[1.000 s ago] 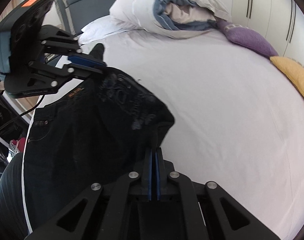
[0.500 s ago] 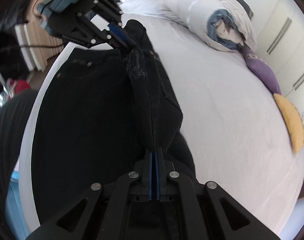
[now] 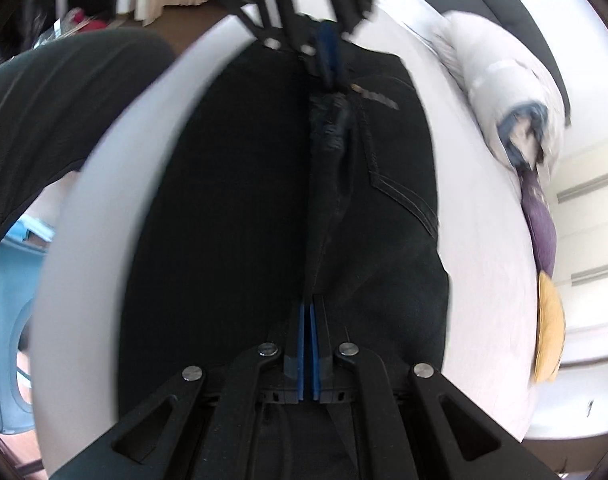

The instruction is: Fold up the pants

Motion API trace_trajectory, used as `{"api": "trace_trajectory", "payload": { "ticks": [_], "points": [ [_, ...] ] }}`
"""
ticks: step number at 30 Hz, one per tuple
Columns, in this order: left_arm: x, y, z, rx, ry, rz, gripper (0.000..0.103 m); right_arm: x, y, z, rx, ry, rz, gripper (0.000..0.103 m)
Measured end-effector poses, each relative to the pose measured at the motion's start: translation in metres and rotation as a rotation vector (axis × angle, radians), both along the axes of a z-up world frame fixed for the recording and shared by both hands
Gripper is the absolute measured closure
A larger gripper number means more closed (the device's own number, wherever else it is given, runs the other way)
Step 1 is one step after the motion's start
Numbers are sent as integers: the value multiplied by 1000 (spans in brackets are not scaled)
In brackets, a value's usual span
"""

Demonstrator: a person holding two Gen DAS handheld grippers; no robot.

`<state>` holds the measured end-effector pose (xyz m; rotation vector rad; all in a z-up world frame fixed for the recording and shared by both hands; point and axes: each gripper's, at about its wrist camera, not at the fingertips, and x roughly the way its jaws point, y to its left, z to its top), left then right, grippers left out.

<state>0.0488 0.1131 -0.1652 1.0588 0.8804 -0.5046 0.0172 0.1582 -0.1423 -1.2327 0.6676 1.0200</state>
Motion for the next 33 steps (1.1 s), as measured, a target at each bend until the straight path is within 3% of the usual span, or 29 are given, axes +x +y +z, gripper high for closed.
{"api": "trace_trajectory", "payload": {
  "ticks": [2, 9, 21, 28, 31, 33],
  "points": [
    [-13, 2, -9, 36, -14, -15, 94, -12, 6, -2, -6, 3, 25, 100],
    [-35, 24, -22, 47, -6, 22, 94, -35, 27, -13, -10, 5, 52, 100],
    [-84, 46, -41, 19, 23, 61, 96, -39, 39, -4, 1, -6, 44, 100],
    [-75, 55, -40, 12, 19, 83, 96, -46, 42, -3, 12, -8, 33, 100],
    [-44, 62, -42, 14, 2, 93, 95, -45, 46, -10, 10, -23, 24, 100],
    [-46, 61, -45, 15, -14, 100, 94, -37, 47, -16, 18, -1, -14, 100]
  ]
}}
